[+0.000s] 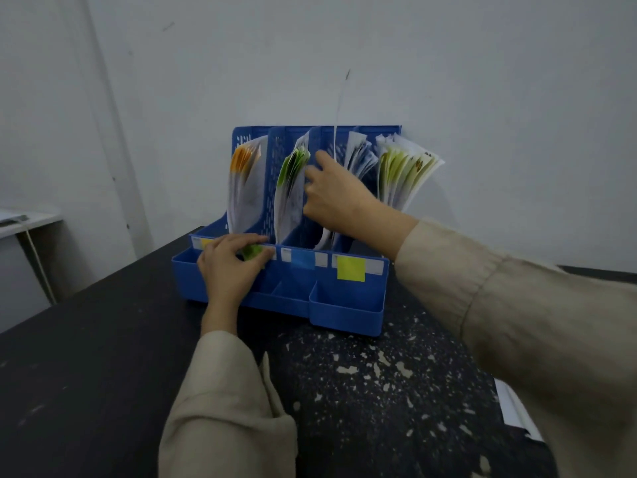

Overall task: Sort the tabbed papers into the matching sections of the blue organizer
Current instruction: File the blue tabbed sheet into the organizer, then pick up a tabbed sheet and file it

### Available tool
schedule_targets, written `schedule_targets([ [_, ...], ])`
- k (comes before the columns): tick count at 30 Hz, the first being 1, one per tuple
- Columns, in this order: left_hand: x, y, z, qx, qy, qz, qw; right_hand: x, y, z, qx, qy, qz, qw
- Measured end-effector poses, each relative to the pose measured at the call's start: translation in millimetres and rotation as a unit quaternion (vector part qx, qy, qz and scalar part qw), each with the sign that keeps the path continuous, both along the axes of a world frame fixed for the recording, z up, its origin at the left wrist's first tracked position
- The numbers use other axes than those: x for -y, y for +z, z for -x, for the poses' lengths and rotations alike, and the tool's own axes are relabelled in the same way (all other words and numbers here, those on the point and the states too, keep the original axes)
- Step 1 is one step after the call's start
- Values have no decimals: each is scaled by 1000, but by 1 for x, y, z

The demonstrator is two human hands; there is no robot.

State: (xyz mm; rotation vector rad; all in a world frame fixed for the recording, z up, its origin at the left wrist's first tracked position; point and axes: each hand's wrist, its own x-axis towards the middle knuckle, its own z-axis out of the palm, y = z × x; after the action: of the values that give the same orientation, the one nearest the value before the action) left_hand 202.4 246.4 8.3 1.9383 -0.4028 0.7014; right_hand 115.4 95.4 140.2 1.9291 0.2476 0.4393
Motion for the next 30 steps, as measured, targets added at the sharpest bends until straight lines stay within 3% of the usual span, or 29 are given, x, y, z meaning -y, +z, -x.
schedule_targets([
  [5,1,1,0,4,-2,6,1000,-1,-20,-5,-97,34,-27,994],
  [11,0,0,-1,5,-3,-4,1000,-5,-24,-3,-134,14,-61,989],
  [20,-2,-1,-4,11,-11,1,1000,3,-6,-2,-69,3,-42,997],
  [30,-3,-1,-5,5,-15,-8,1000,5,-25,-9,-136,-68,-67,986],
])
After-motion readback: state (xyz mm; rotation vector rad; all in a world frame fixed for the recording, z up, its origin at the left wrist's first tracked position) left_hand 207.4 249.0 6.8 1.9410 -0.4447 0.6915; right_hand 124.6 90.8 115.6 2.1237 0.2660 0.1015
